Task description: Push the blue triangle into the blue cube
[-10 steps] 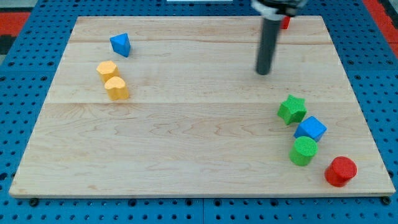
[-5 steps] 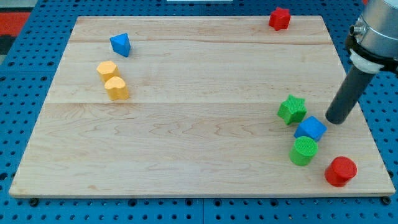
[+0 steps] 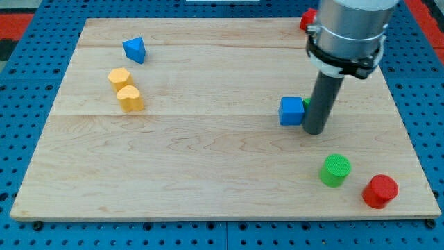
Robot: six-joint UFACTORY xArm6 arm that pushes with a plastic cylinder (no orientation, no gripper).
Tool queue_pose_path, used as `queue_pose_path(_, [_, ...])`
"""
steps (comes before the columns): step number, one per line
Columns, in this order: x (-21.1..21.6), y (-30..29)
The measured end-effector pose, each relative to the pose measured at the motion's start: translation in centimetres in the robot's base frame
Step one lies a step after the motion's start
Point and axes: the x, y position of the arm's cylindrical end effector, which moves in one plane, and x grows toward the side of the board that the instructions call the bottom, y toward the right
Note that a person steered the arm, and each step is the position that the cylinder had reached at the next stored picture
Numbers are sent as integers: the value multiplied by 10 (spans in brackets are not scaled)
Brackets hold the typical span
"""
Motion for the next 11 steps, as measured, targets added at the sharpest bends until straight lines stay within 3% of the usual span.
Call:
queue_pose_path(1, [-9,0])
queue_pose_path(3, [-67,-104])
queue_pose_path(4, [-111,-106])
queue_pose_path(5, [-141,-159])
queue_pose_path(6, [-146,-234])
queue_pose_path(7, [-169,-254])
queue_pose_path(9, [-154,-258])
queue_pose_path(11, [-170,-343])
